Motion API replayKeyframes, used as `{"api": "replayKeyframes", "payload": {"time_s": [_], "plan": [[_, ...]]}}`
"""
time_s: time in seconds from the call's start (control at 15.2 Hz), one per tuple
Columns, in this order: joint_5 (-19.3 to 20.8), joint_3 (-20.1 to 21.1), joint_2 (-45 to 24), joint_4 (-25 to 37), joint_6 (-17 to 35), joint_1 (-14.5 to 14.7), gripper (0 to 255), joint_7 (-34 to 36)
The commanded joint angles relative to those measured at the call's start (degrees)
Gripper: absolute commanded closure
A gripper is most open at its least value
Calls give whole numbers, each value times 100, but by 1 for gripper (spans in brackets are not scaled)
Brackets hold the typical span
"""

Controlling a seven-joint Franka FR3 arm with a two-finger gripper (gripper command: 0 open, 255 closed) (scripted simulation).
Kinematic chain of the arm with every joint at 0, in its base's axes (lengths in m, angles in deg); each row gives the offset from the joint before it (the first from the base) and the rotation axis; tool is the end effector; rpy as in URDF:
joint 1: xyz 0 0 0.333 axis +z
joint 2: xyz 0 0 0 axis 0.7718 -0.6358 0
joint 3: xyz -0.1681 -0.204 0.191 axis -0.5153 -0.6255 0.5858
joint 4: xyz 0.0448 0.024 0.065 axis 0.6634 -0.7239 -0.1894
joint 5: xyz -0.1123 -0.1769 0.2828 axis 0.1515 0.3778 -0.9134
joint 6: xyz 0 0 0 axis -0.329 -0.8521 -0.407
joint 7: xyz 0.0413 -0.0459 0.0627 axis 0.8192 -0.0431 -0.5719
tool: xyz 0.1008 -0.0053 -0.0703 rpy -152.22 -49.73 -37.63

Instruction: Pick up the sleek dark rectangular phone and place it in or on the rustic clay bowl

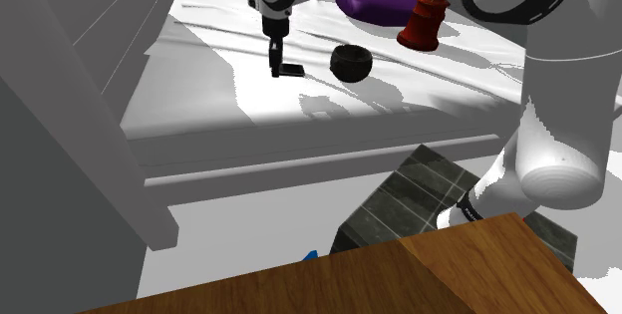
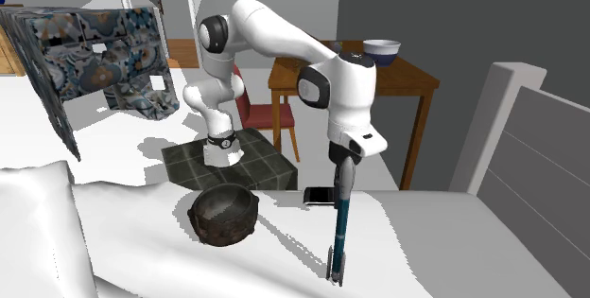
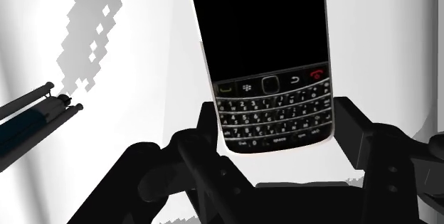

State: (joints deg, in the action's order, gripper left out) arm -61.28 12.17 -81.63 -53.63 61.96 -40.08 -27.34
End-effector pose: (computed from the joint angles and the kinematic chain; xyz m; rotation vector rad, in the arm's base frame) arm 0.6502 0.1062 0.4037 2.8893 1.1942 -0.0074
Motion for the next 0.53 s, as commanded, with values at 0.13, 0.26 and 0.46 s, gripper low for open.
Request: {"api": "replayKeyframes", "payload": {"time_s": [0.13,0.26,0.46], "plan": [[1,0,63,231,-296,3,255,1],[1,0,91,342,-436,2,255,-1],[1,-1,123,524,-650,2,255,-3]]}}
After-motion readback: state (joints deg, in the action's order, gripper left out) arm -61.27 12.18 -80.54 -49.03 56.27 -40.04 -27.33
